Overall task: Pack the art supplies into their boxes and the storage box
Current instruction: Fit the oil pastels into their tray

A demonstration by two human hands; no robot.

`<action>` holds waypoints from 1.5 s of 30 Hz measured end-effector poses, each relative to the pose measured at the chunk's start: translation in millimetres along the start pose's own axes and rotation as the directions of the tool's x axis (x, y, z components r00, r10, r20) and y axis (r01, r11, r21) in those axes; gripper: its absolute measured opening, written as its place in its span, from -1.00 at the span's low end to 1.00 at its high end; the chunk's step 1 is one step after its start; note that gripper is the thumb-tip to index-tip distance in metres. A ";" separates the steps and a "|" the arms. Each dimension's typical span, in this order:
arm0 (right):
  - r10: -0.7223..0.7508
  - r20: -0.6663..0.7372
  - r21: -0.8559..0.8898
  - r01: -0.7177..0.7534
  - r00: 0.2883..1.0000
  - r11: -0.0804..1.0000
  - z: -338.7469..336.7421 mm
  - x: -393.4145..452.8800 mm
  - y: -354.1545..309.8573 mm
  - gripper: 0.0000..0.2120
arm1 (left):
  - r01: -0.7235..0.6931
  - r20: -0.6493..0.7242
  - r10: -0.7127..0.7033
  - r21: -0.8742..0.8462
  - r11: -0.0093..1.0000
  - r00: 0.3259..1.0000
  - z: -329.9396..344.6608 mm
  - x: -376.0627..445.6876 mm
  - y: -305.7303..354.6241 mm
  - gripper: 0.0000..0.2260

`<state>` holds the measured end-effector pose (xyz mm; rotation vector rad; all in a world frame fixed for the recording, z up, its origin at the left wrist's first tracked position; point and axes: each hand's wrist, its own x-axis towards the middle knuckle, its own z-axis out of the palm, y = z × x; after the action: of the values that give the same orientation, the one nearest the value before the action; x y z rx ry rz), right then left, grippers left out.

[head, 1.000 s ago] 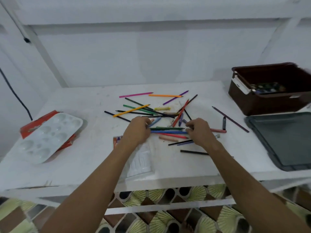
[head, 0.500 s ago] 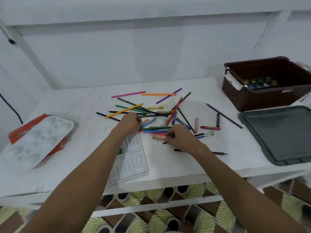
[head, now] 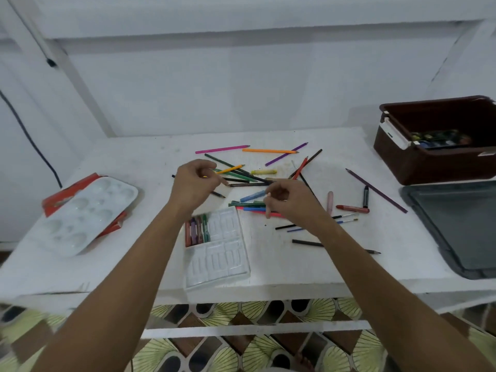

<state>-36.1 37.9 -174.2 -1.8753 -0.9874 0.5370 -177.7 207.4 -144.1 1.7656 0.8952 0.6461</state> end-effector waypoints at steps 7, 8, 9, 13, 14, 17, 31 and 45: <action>0.111 0.154 0.261 -0.149 0.982 0.954 55.0 12.8 -37.7 -0.80 | 0.194 0.050 -0.200 0.111 0.975 0.978 -28.9 -23.4 -21.3 -0.78; 0.112 0.158 0.234 -0.147 0.981 0.961 65.3 14.5 -37.8 -0.81 | 0.200 0.046 -0.211 0.178 0.964 0.976 -30.9 -24.7 -28.0 -0.84; 0.107 0.152 0.207 -0.137 0.983 0.969 75.1 16.1 -37.2 -0.82 | 0.196 0.047 -0.214 0.242 0.950 0.976 -32.2 -26.1 -32.6 -0.90; 0.106 0.071 0.052 -0.110 0.992 0.993 104.7 20.9 -30.8 -0.86 | 0.181 0.082 -0.220 0.333 0.925 0.972 -31.2 -28.3 -40.6 -0.95; 0.098 0.048 0.015 -0.099 0.994 0.995 108.7 21.1 -29.7 -0.85 | 0.176 0.088 -0.218 0.346 0.922 0.972 -29.7 -27.8 -41.2 -0.94; 0.058 -0.010 -0.052 -0.058 0.998 0.997 114.3 20.2 -27.8 -0.81 | 0.156 0.103 -0.213 0.400 0.903 0.972 -25.3 -25.3 -45.0 -0.95; 0.006 0.186 -0.287 0.048 0.983 0.957 103.5 7.7 -21.5 -0.76 | -0.087 0.230 -0.046 0.539 0.838 0.972 -32.3 -33.8 -61.3 -0.84; -0.032 0.280 -0.446 0.159 0.960 0.881 108.4 8.1 -14.9 -0.79 | -0.146 0.278 -0.032 0.596 0.789 0.960 -26.6 -35.4 -59.8 -0.85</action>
<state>-113.5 105.2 -213.2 -2.1956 -1.4863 0.5325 -235.0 205.8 -191.6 2.4039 0.9161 0.1202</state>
